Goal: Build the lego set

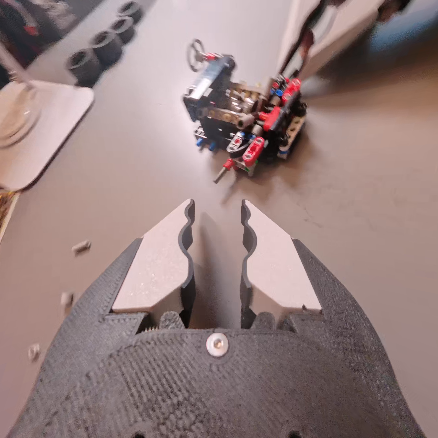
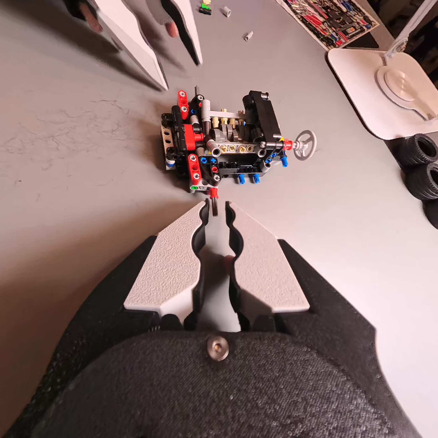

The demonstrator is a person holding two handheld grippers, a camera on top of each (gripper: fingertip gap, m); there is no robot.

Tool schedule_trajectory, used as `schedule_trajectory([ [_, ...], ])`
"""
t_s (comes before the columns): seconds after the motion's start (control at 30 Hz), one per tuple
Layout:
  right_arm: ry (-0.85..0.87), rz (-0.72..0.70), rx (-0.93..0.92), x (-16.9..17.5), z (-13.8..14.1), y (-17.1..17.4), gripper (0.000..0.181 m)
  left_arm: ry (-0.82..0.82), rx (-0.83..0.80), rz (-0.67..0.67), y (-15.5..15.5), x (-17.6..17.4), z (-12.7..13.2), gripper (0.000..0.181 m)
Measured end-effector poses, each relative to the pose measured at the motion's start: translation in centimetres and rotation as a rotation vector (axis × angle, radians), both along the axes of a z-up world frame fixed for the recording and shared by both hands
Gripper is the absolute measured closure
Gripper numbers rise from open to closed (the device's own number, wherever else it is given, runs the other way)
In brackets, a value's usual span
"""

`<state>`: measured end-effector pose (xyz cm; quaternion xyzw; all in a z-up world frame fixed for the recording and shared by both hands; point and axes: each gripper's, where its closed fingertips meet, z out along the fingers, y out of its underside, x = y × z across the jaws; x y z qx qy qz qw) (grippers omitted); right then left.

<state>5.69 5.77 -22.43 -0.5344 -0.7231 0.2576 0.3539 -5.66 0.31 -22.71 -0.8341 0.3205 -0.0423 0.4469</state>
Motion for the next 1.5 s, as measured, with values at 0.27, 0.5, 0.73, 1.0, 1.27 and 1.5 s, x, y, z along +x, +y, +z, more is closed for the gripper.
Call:
schedule_trajectory([
  [0.27, -0.01, 0.008, 0.033, 0.3, -0.1, -0.1, 0.177, -0.019, -0.068, -0.294, 1.5, 2.4, -0.6, 0.166],
  [0.5, -0.004, 0.018, -0.006, 0.2, -0.1, -0.3, 0.177, 0.007, -0.087, -0.168, 1.4, 2.0, -0.7, 0.176],
  [0.73, -0.01, 0.032, -0.017, 0.5, -0.1, -0.7, 0.176, -0.03, -0.115, -0.115, 0.9, 2.5, -0.8, 0.177],
  [1.0, -0.018, 0.017, -0.033, 0.9, -0.1, 0.0, 0.174, -0.034, -0.088, -0.228, 0.1, 3.6, -0.7, 0.179],
  [1.27, -0.07, -0.051, -0.019, 0.7, -0.4, 0.3, 0.176, -0.075, -0.098, -0.4, -1.2, 4.4, -0.3, 0.179],
  [1.5, -0.056, 0.008, -0.017, 0.7, -0.2, -0.3, 0.177, -0.029, -0.093, -0.33, -0.3, 3.4, -0.7, 0.178],
])
